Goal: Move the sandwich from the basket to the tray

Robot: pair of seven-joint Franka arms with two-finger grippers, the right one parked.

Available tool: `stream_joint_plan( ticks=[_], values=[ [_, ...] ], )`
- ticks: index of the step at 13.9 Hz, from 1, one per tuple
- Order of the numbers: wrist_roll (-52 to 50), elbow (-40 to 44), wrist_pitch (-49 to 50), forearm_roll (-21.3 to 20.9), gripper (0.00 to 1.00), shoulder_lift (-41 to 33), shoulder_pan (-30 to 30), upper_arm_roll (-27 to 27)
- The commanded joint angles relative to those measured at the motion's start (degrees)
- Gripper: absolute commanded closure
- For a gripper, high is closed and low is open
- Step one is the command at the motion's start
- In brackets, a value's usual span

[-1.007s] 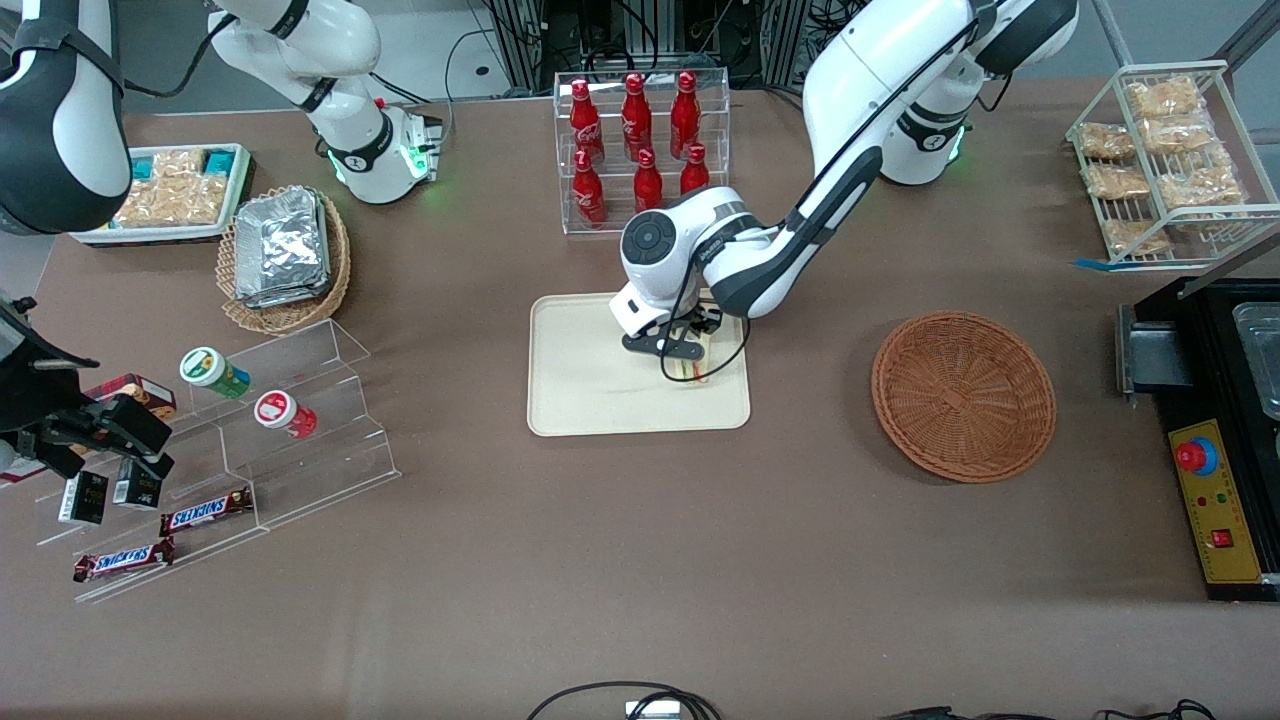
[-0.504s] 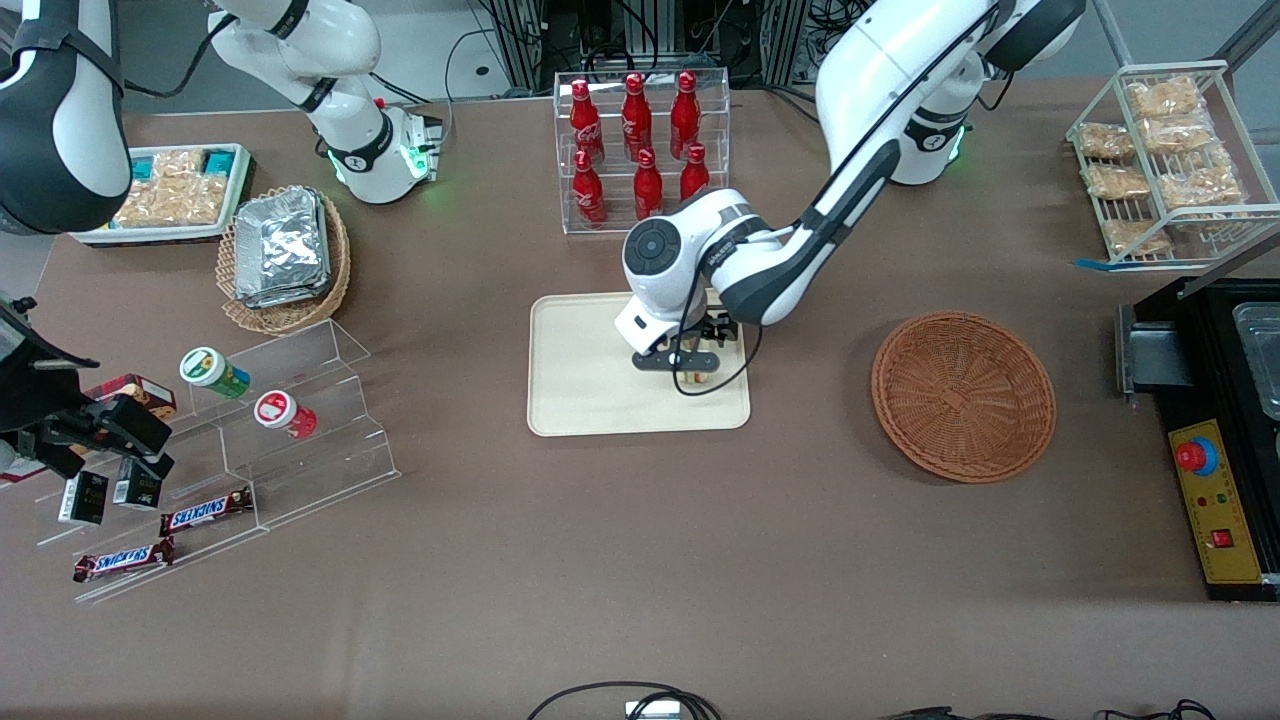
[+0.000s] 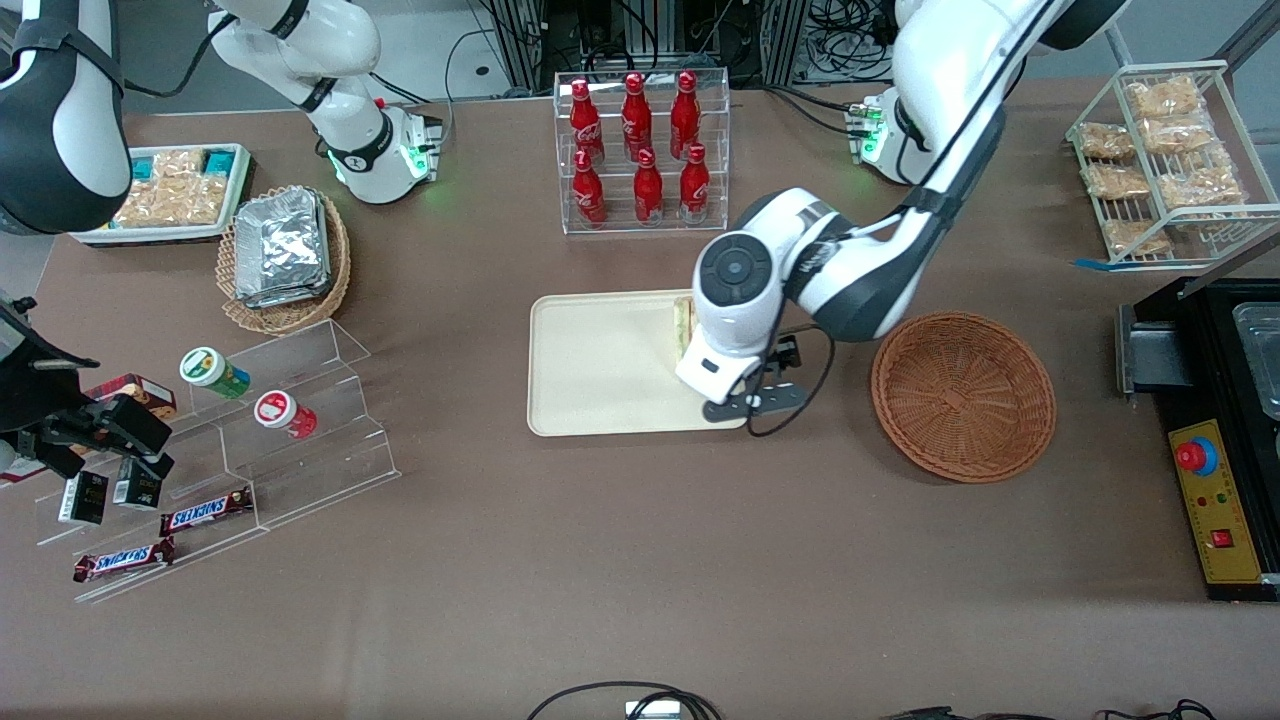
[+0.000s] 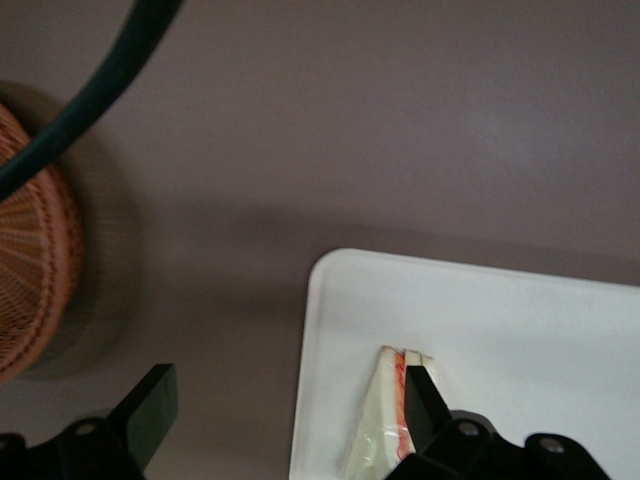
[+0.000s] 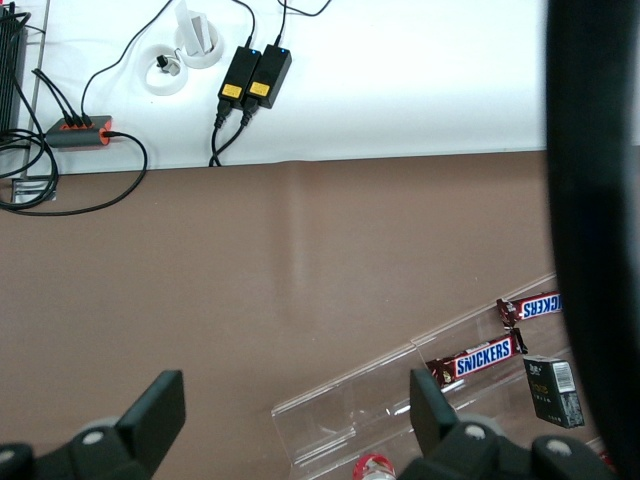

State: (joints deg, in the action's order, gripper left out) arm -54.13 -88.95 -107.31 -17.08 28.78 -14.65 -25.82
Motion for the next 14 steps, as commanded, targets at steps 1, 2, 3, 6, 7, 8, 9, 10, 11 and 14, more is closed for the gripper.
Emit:
stream_joint_plan(
  ticks=[1, 2, 3, 6, 7, 8, 9, 10, 11, 14],
  values=[
    [-0.19, 1.40, 6.13, 0.91, 0.00, -2.85, 3.56, -0.28],
    [0.16, 2.98, 8.50, 0.91, 0.00, -2.86, 4.53, -0.28],
    [0.25, 4.64, 10.27, 1.08, 0.00, -2.86, 5.76, -0.37],
    [2.69, 8.08, 14.48, 2.93, 0.00, -2.94, 8.84, -0.37],
    [5.41, 8.26, 16.33, 3.01, 0.00, -3.73, 9.72, -0.37],
    [8.13, 8.26, 17.65, 3.62, 0.00, -4.60, 11.12, -0.37],
    [11.12, 8.18, 18.71, 4.85, 0.00, -6.27, 12.35, -0.20],
    [14.54, 7.57, 19.42, 5.99, 0.00, -8.20, 13.49, 0.33],
    [18.32, 6.78, 20.29, 7.31, 0.00, -10.39, 15.16, 1.03],
    [31.58, 4.23, 25.29, 12.23, 0.00, -17.78, 16.67, 7.69]
  ],
)
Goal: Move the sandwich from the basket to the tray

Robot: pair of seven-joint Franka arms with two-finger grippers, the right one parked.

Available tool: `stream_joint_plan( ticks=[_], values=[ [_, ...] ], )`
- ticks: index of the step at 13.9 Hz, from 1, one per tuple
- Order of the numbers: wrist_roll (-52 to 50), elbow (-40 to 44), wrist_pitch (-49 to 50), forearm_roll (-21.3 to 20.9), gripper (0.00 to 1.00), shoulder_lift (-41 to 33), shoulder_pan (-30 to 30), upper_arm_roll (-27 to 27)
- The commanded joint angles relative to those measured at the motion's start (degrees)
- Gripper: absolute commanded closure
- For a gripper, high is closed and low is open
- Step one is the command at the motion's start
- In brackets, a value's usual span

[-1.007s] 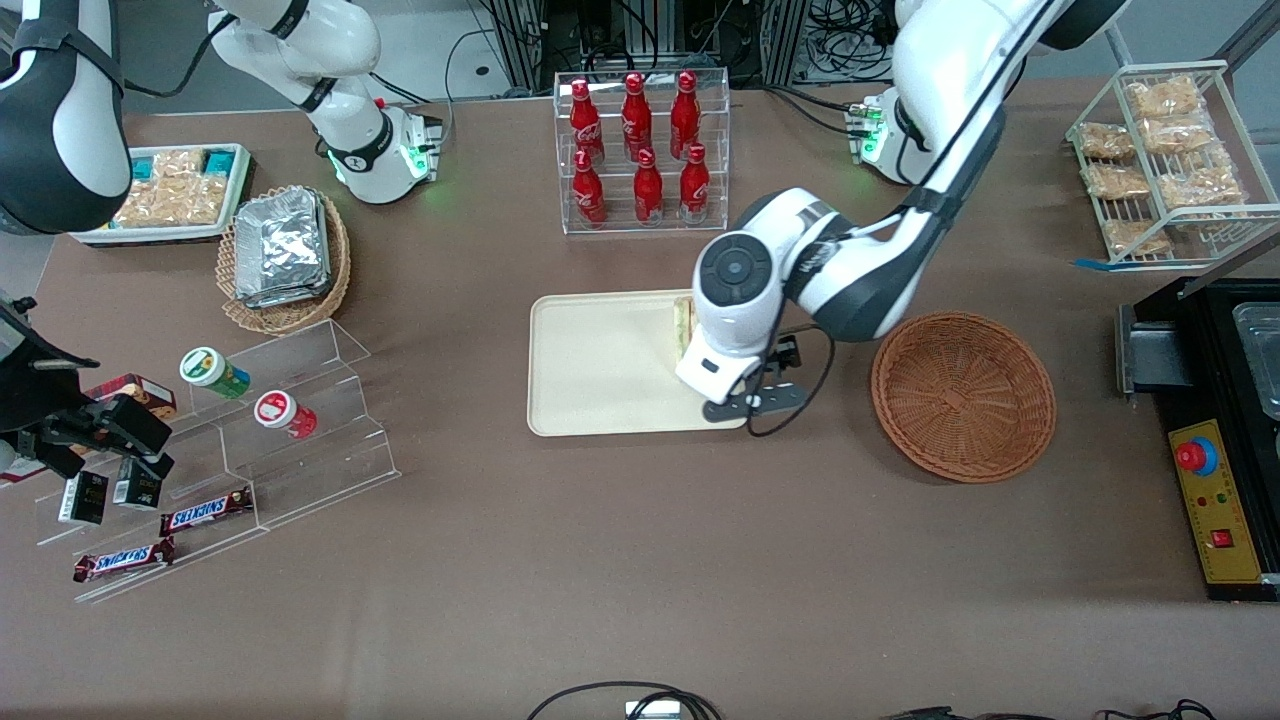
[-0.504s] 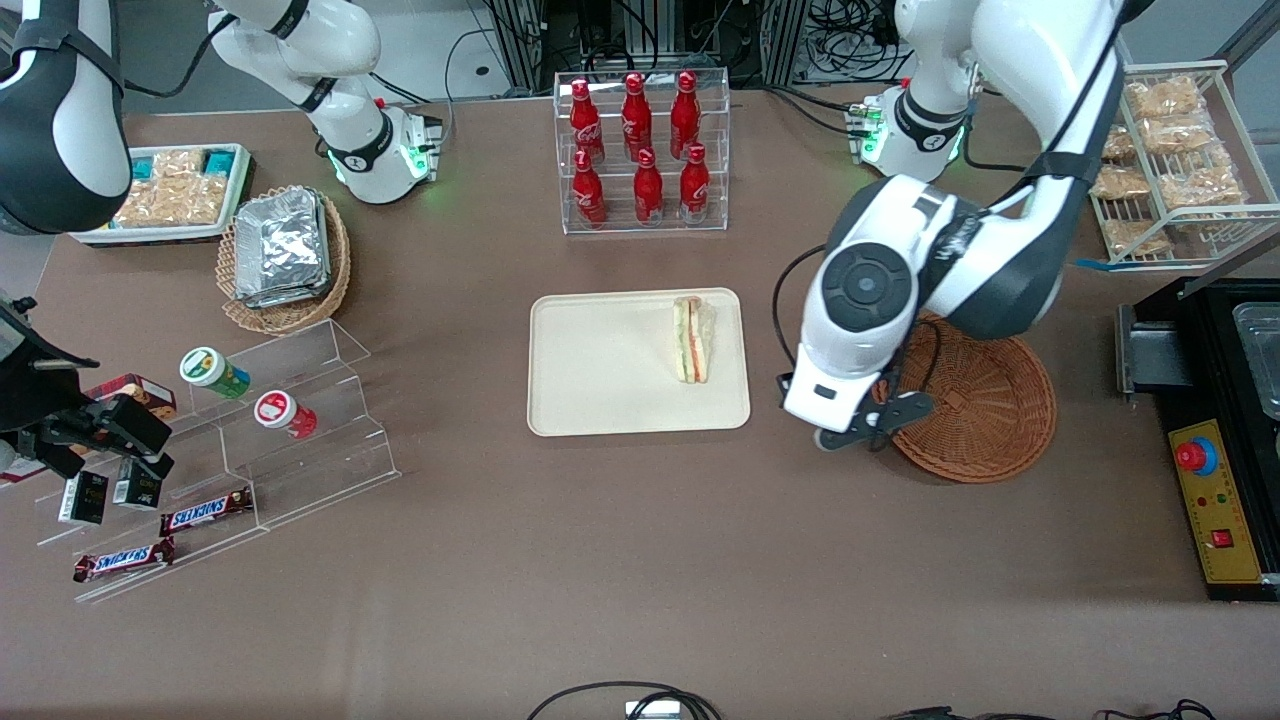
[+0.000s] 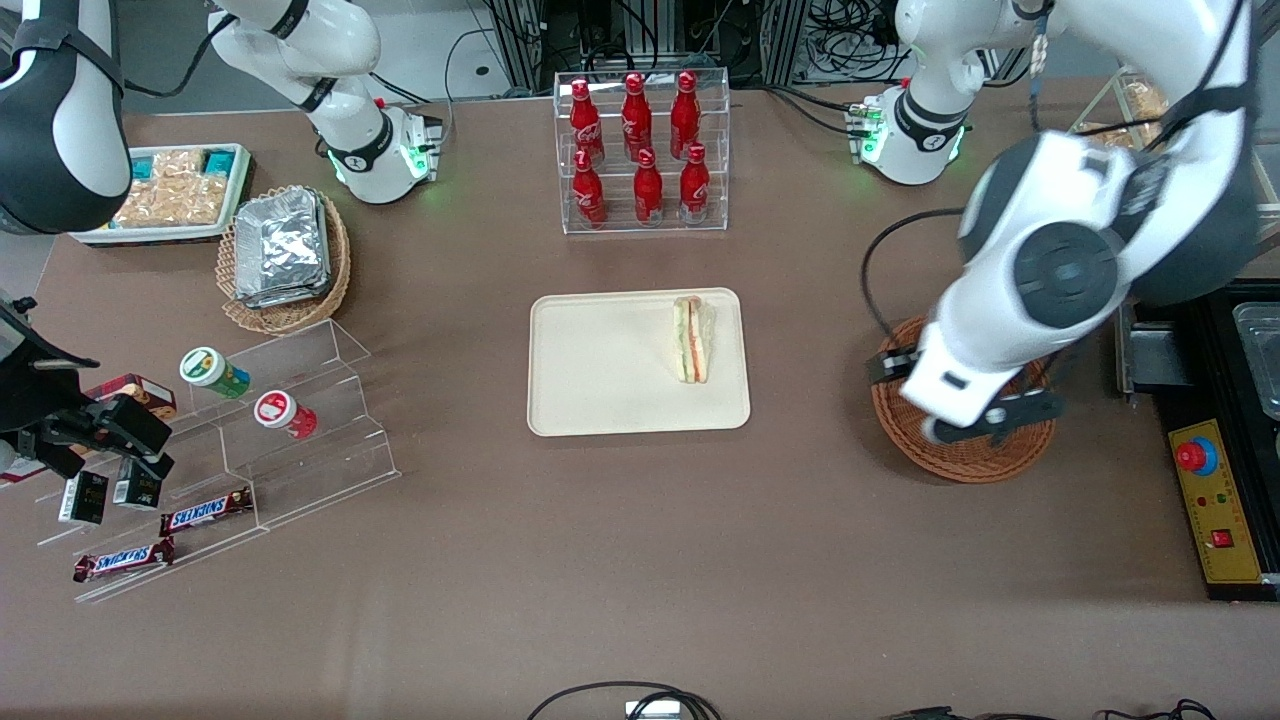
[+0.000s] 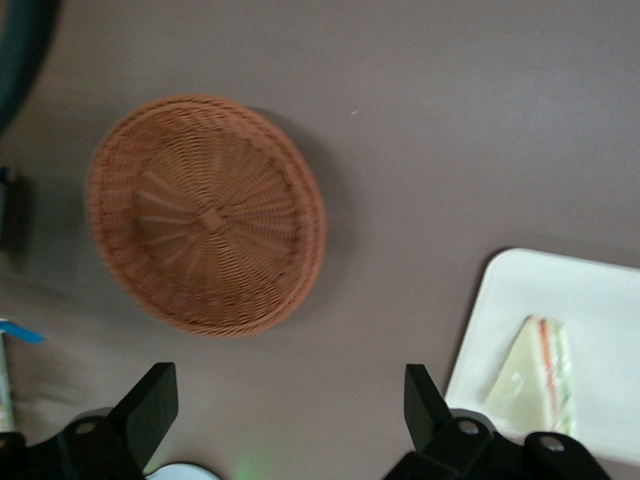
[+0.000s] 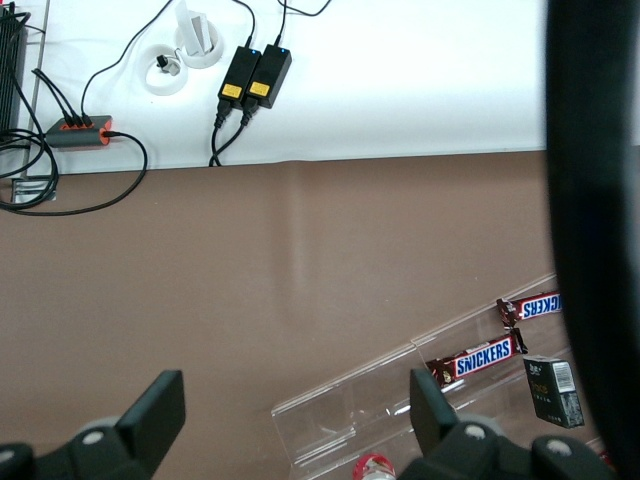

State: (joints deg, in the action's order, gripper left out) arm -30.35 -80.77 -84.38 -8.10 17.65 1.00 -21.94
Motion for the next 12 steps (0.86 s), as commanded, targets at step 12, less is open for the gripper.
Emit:
stream_joint_plan(
  ticks=[12],
  values=[
    [35.63, -5.63, 7.04, 6.34, 0.00, -16.33, 8.41, 8.66]
  ],
)
